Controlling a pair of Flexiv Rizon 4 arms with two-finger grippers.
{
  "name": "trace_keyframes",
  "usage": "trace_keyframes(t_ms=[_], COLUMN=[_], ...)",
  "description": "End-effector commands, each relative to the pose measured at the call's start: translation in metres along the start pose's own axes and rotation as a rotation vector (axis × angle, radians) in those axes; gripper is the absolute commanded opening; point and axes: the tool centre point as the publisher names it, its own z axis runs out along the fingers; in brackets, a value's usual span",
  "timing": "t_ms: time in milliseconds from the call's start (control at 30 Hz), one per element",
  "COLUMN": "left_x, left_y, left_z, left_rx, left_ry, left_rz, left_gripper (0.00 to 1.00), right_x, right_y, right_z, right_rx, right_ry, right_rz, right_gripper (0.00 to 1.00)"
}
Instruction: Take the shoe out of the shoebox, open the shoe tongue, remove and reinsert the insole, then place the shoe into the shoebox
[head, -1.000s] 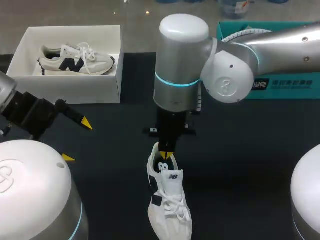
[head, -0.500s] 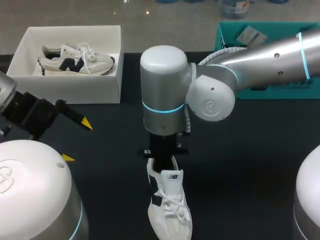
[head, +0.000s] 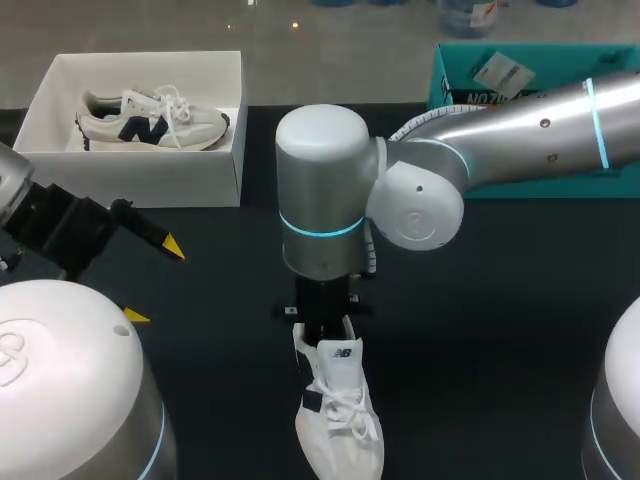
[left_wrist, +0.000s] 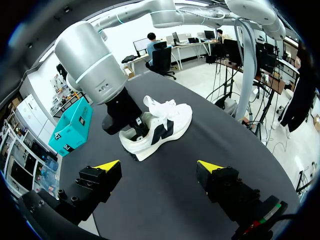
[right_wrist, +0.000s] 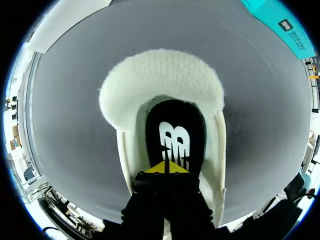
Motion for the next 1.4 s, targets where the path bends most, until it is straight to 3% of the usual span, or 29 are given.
trace_keyframes(t_ms=[33, 333, 600, 733, 1100, 1400], left_x=[0.0, 0.0, 0.0, 0.0, 0.0, 0.0], left_y=[0.001, 0.001, 0.001, 0.001, 0.001, 0.001], left_z=[0.0, 0.0, 0.0, 0.0, 0.0, 0.0], left_rx=[-0.002, -0.002, -0.002, -0.002, -0.002, -0.002], left_ry=[0.003, 0.003, 0.003, 0.003, 0.003, 0.003], left_rz=[0.0, 0.0, 0.0, 0.0, 0.0, 0.0], left_gripper=[1.0, 1.0, 1.0, 1.0, 1.0, 1.0], right_x=[-0.006, -0.002, -0.003, -0.007, -0.026, -0.027], right_y=[-0.004, -0.002, -0.013, -0.018, -0.02, -0.019], right_z=[-0.031, -0.004, 0.028, 0.02, -0.032, -0.027], right_rx=[-0.036, 0.01, 0.078, 0.068, 0.017, 0.053], right_ry=[-0.033, -0.027, -0.009, -0.012, -0.04, -0.036], right_rz=[0.004, -0.003, 0.001, 0.014, 0.044, 0.025], right_gripper=[0.0, 0.0, 0.0, 0.0, 0.0, 0.0])
